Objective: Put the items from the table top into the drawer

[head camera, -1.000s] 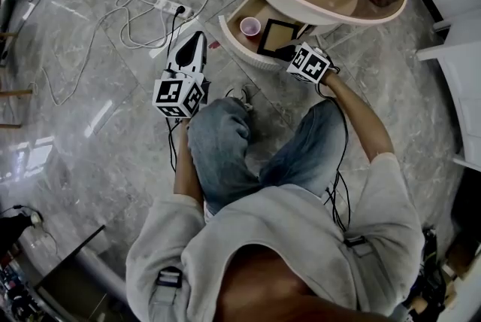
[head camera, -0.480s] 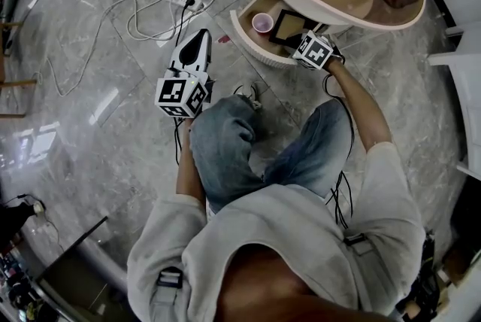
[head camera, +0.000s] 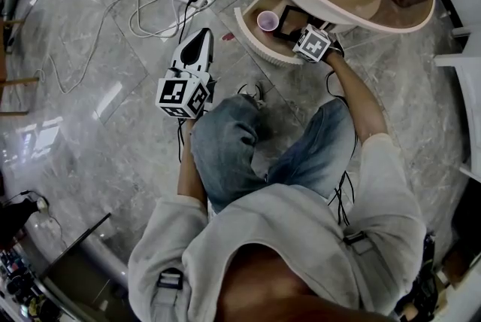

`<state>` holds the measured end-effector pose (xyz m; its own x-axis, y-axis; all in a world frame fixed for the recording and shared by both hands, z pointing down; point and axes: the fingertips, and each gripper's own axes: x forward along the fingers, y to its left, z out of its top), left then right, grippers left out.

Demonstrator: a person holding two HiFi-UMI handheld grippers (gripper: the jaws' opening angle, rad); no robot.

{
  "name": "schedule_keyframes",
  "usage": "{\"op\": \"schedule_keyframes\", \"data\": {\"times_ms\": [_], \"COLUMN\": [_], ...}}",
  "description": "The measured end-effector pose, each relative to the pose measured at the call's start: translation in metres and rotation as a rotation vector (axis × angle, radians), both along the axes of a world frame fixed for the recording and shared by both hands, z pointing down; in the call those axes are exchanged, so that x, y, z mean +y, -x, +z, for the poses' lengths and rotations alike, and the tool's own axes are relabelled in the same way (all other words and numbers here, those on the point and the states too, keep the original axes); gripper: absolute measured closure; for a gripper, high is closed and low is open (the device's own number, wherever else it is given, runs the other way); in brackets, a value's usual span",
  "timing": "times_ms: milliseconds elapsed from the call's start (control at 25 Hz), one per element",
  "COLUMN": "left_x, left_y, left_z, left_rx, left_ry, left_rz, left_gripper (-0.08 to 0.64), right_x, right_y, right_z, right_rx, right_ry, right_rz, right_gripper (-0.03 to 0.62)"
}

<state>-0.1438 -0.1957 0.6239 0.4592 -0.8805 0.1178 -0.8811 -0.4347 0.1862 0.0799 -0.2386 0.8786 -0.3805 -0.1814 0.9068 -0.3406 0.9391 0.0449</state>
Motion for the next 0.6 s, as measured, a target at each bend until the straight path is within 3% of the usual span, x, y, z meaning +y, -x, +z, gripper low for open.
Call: {"op": "schedule_keyframes", "data": {"times_ms": [200, 400, 600], "left_x": [-0.003, -0.004, -0.004], "left_y": [0.002, 0.000, 0.005], "left_z": [0.000, 0.003, 0.006], "left_rx": [0.008, 0.006, 0.008], "left_ry": [0.001, 0.007, 0.014], "left_rz": [0.005, 0.014, 0.003], "left_gripper": [0.545, 0.545, 0.545], "right_x": [-0.003, 0.003, 0.001], "right_y": [0.001, -0.001, 0.003], "right_z": [0.006, 0.020, 0.030], "right_rx": [0.104, 0.225, 0.264], "right_ry": [-0.006, 0.047, 0.090], "right_rz": [-0.069, -0.154, -0.170], "right_gripper": [0.502, 0.503, 0.502]}}
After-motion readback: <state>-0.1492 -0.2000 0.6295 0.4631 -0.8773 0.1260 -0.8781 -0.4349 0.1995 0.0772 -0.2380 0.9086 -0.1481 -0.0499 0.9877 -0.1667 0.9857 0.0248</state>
